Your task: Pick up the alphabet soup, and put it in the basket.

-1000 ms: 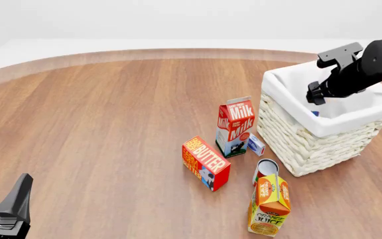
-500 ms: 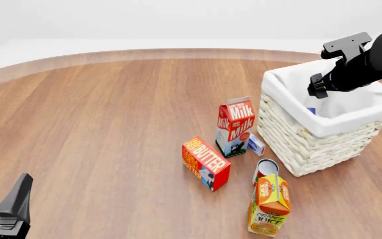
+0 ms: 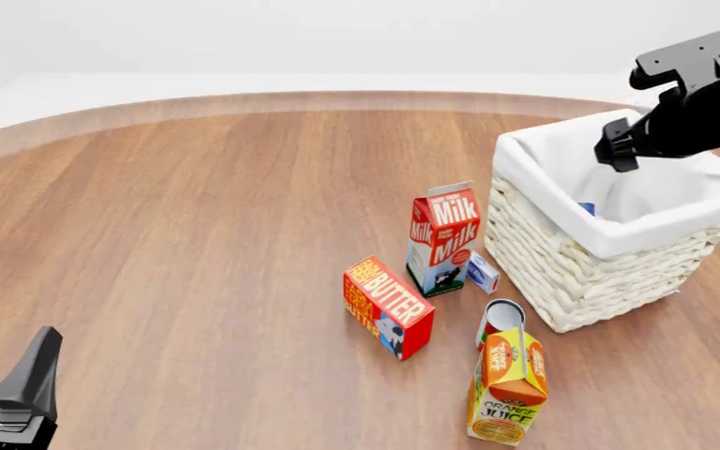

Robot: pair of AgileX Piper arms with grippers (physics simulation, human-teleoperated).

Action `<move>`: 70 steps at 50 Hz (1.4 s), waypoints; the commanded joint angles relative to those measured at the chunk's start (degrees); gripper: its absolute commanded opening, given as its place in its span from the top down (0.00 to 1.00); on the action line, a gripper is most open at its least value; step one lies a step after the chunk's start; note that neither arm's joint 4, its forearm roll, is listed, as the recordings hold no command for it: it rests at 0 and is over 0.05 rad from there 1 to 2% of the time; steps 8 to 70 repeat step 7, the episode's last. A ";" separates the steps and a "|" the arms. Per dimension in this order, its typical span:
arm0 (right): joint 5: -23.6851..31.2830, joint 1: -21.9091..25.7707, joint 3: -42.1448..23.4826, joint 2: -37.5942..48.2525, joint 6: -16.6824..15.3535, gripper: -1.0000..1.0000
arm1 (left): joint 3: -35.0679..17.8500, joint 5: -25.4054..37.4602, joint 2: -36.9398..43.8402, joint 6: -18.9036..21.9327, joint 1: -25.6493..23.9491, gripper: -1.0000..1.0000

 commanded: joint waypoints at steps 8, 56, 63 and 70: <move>-0.30 0.65 3.02 -5.30 0.68 0.00 | 0.00 0.00 0.00 0.00 0.00 0.00; -0.30 0.65 3.02 -5.30 0.68 0.00 | 0.00 0.00 0.00 0.00 0.00 0.00; -0.30 0.65 3.02 -5.30 0.68 0.00 | 0.00 0.00 0.00 0.00 0.00 0.00; -0.30 0.65 3.02 -5.30 0.68 0.00 | 0.00 0.00 0.00 0.00 0.00 0.00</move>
